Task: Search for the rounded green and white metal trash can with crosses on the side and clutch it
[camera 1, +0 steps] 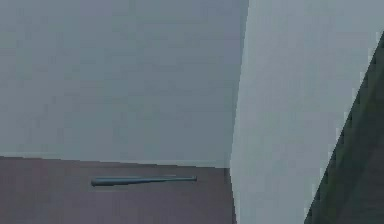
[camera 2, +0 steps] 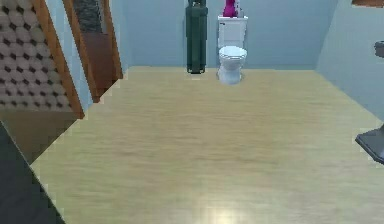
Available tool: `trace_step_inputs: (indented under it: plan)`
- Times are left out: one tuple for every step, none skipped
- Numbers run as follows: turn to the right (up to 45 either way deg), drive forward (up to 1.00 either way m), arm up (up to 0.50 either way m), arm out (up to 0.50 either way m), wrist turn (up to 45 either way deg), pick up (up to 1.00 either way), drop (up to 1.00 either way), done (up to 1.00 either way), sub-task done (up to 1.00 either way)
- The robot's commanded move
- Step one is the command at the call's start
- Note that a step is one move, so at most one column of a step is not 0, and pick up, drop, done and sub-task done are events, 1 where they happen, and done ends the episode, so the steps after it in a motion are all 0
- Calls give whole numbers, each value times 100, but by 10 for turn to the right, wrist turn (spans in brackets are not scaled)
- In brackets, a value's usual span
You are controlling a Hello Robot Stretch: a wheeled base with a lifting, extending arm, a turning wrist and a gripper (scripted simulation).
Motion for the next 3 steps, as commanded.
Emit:
trace_step_inputs:
  plan:
    - [-450, 0, 0, 0, 0, 0, 0, 0, 0]
    - [-300, 0, 0, 0, 0, 0, 0, 0, 0]
    - [0, 100, 0, 0, 0, 0, 0, 0, 0]
